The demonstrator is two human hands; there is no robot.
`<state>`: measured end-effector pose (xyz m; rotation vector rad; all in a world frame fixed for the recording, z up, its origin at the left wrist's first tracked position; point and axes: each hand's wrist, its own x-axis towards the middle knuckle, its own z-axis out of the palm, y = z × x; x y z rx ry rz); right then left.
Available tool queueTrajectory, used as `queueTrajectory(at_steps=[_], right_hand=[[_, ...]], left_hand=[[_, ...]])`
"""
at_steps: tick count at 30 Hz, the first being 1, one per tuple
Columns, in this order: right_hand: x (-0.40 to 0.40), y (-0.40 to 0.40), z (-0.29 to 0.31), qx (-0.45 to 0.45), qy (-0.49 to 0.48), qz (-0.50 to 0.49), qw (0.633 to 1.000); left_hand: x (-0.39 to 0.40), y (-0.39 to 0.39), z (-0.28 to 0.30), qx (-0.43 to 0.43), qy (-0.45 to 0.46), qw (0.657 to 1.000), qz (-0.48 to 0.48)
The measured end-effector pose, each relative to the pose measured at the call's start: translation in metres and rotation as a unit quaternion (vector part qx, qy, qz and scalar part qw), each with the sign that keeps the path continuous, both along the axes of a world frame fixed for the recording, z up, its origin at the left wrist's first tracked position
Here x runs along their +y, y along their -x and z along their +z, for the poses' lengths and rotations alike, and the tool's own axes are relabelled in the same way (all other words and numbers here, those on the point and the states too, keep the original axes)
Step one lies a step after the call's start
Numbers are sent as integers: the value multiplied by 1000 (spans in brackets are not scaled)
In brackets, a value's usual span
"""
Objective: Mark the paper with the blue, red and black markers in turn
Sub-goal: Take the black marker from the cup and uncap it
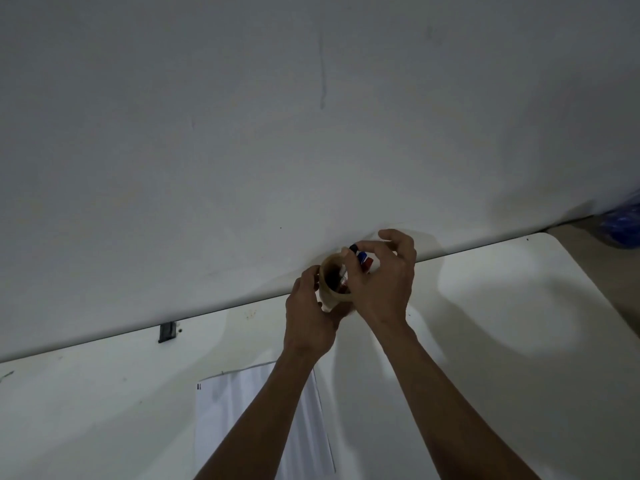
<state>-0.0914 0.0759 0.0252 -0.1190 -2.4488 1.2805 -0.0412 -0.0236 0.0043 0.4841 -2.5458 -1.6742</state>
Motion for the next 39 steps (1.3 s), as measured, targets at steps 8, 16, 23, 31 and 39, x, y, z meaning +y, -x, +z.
queueTrajectory(at_steps=[8,16,23,31,39], right_hand=[[18,-12,69,-2,184,1,983],[53,-43,110,32,341,31,939],[53,-84,69,-115,339,50,932],[13,-151,45,-254,143,214,932],[-53,-207,57,-245,-43,350,903]], left_hand=[[-2,-2,-5,-8,7,1000,16],[-2,-2,7,-15,55,998,8],[-14,-36,21,-39,84,996,10],[-62,-131,62,-19,2,1000,22],[-105,-204,88,27,8,1000,-8]])
